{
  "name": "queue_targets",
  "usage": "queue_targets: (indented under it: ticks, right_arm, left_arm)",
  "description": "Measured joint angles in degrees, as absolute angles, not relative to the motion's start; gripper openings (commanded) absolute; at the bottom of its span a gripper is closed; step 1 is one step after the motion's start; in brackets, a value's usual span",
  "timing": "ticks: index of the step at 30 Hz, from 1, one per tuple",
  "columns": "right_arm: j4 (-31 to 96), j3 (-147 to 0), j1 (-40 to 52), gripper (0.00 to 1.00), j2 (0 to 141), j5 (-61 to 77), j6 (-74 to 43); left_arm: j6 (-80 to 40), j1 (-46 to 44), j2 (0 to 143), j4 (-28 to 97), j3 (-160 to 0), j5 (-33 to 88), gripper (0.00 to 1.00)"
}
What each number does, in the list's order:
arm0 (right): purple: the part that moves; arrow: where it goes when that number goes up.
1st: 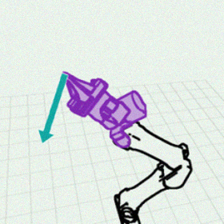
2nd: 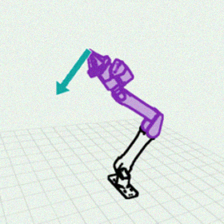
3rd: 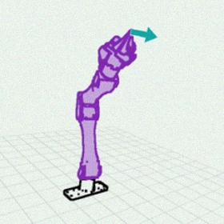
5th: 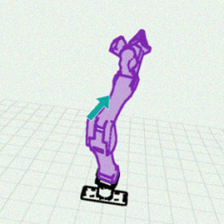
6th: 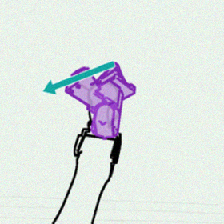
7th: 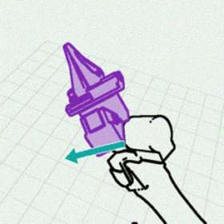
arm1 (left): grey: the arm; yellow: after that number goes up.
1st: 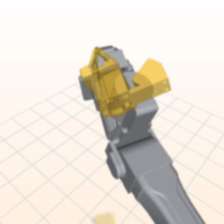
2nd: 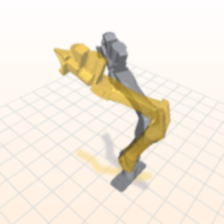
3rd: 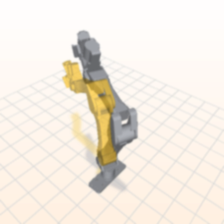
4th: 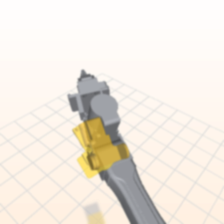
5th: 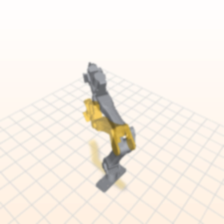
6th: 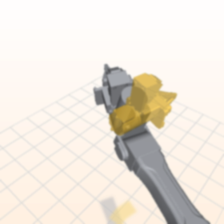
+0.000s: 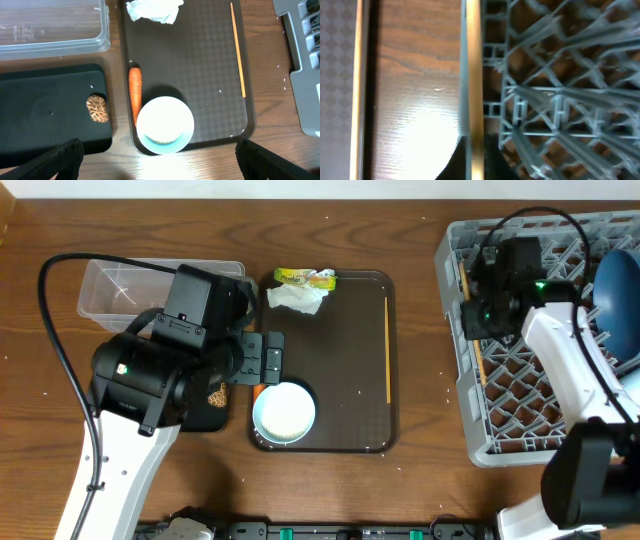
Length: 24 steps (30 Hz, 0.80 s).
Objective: Sort waste into correct bins and load items into the dishwasher rack
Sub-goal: 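Lower the right gripper onto the chopsticks and grasp them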
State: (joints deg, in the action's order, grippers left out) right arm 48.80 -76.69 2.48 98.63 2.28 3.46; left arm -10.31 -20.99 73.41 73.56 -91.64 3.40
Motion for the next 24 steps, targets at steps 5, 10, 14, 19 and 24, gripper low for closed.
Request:
queue_targets:
  ticks: [5,10,14,19,24]
  right_arm:
    - [48.1,-76.6,3.3,0.56,98.1,7.2,3.3]
    - [45.8,-76.6,7.5,0.56,94.2,10.0,1.1]
    - [45.5,-76.7,13.9,0.47,92.0,11.1,-1.8]
    - [45.5,-76.7,22.3,0.43,95.7,7.8,-11.8]
    - [43.2,-76.6,26.7,0.35,104.4,4.6,-20.4]
  left_arm:
    - [-10.3,-21.0,73.4,73.5,-91.6,3.4,0.98]
    - [-10.3,-21.0,73.4,73.3,-91.6,3.4,0.98]
    - [-10.3,-21.0,73.4,73.0,-91.6,3.4,0.98]
    - [-10.3,-21.0,73.4,73.0,-91.6,3.4,0.98]
    - [-10.3,-21.0,73.4,73.0,-91.6,3.4,0.98]
